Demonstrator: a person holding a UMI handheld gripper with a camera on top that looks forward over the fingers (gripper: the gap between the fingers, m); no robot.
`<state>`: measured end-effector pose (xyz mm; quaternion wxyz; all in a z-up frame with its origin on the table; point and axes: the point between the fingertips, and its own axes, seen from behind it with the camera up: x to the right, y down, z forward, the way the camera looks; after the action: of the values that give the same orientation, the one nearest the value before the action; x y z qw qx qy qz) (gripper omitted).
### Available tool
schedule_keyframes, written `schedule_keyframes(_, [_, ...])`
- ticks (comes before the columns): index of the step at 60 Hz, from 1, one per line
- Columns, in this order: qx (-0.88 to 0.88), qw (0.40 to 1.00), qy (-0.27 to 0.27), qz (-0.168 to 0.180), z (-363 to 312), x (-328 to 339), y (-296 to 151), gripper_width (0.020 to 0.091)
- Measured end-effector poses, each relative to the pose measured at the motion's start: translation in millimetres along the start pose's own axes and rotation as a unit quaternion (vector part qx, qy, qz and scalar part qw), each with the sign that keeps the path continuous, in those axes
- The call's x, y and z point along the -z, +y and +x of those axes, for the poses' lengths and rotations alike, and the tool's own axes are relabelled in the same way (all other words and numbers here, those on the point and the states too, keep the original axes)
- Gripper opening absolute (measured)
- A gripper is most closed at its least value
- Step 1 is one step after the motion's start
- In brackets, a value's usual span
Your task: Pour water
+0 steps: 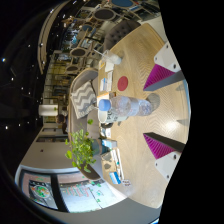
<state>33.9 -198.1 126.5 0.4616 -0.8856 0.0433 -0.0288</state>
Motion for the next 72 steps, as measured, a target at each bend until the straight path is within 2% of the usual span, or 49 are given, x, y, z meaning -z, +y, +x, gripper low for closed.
schedule_keyframes(15, [-0.015,1.0,-0.014,0.018,20,-93,-16,0.0846])
schedule_keyframes(22, [-0.024,0.999,-0.035,0.024,14,-123,-20,0.0801])
schedule_keyframes(25, [-0.023,0.998,-0.043,0.029,13,-131,-21,0.075])
schedule_keyframes(30, [-0.022,0.998,-0.05,0.037,13,-139,-25,0.0546])
schedule_keyframes(32, [-0.019,0.998,-0.051,0.042,13,-140,-26,0.0542])
schedule_keyframes(34, [-0.013,0.997,-0.056,0.044,11,-141,-26,0.0502])
schedule_keyframes(39, [-0.009,0.997,-0.067,0.047,11,-141,-27,0.0451])
schedule_keyframes(40, [-0.009,0.996,-0.07,0.047,10,-142,-27,0.0414])
schedule_keyframes(42, [-0.01,0.996,-0.075,0.048,9,-142,-28,0.041])
schedule_keyframes(43, [-0.01,0.996,-0.076,0.048,9,-142,-28,0.0384])
schedule_keyframes(46, [-0.007,0.996,-0.078,0.047,10,-142,-27,0.0383])
schedule_keyframes(47, [-0.005,0.996,-0.079,0.046,9,-142,-27,0.0354])
schedule_keyframes(61, [0.008,0.995,-0.094,0.033,-8,-132,-33,0.0352])
schedule_keyframes(72, [-0.065,0.987,-0.145,0.031,-57,-105,-80,0.035])
